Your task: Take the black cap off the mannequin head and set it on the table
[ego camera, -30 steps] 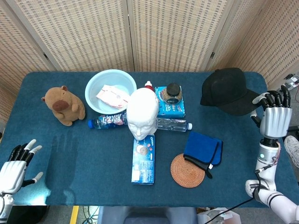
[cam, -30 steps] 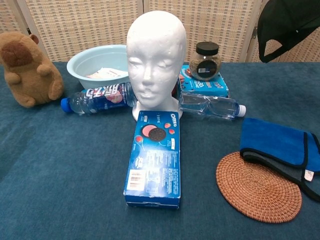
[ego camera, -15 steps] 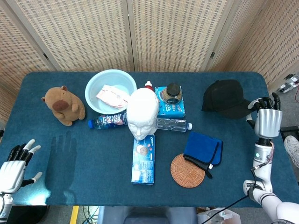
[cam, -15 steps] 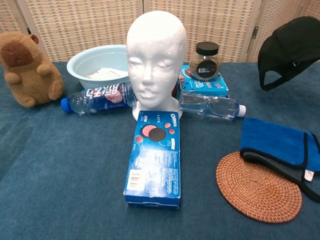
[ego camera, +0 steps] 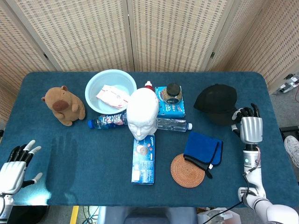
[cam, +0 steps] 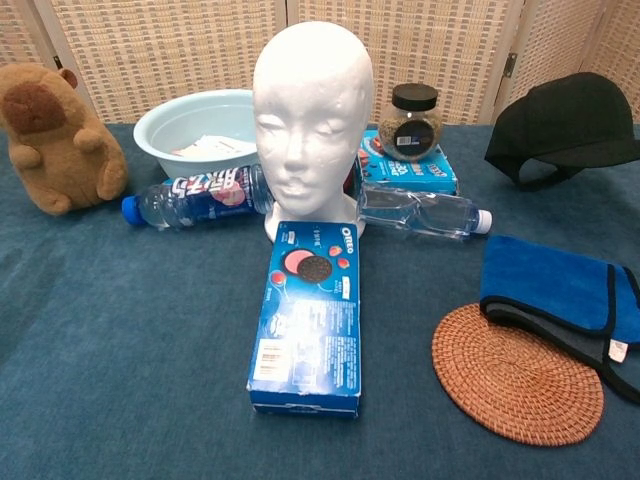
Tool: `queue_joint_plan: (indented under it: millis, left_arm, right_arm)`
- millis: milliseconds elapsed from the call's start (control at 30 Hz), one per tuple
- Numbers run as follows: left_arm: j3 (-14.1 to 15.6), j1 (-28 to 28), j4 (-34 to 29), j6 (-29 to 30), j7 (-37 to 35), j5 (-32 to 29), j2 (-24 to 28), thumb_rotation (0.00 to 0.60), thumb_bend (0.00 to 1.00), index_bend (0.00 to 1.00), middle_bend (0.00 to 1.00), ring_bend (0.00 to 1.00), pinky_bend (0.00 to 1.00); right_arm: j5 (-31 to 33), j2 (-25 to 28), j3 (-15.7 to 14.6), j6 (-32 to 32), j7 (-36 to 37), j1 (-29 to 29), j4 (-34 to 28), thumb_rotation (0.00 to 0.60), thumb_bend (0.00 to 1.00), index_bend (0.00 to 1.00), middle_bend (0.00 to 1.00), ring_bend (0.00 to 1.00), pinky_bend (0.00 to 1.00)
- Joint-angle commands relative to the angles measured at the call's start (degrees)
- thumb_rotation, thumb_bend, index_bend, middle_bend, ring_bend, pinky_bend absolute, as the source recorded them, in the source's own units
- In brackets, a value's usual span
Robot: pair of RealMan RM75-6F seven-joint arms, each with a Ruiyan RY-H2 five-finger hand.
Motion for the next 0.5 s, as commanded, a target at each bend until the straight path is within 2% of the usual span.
queue_joint_plan:
  millis: [33,200,367,500]
  left_arm:
    - [0.0,-0.1,-0.1,-0.1,0.0,0.1,0.0,0.6,0.19,0.18,0.04,0.01,0.0]
    - [0.0,0.0,-0.1,0.0,-0.1,0.0,0.2,0.6,0.19,0.18,0.04,0.01,0.0]
    - [0.1,0.1,0.1,-0.1,-0.3,-0.1,0.2,0.6,0.19,0.18,0.04,0.01,0.0]
    - [0.2,0.0,0.1,-0.3,-0.5,-0.1,0.3,0.6,0.19,0.18,0.04,0.01,0.0]
  right_arm:
    - [-0.8,1.1,-1.3,0.0,-2.3,-1.3,-4.8,0.6,0.48,0.73,0.44,0.3,0.18]
    - [-0.6,3.9,-2.0,-2.2,-6.8,-2.2,-12.9,0.6,0.45,0.59,0.39,0.27,0.18]
    - [1.5,6.5,-1.7,-7.1,-10.4,-2.2,-19.2,0.6,0.23,0.45,0.34,0.24,0.18]
    - [3.1,8.4,-1.3,-11.2,-13.1,-1.5,-23.1,0.6,0.17,0.33,0.29,0.2,0.18]
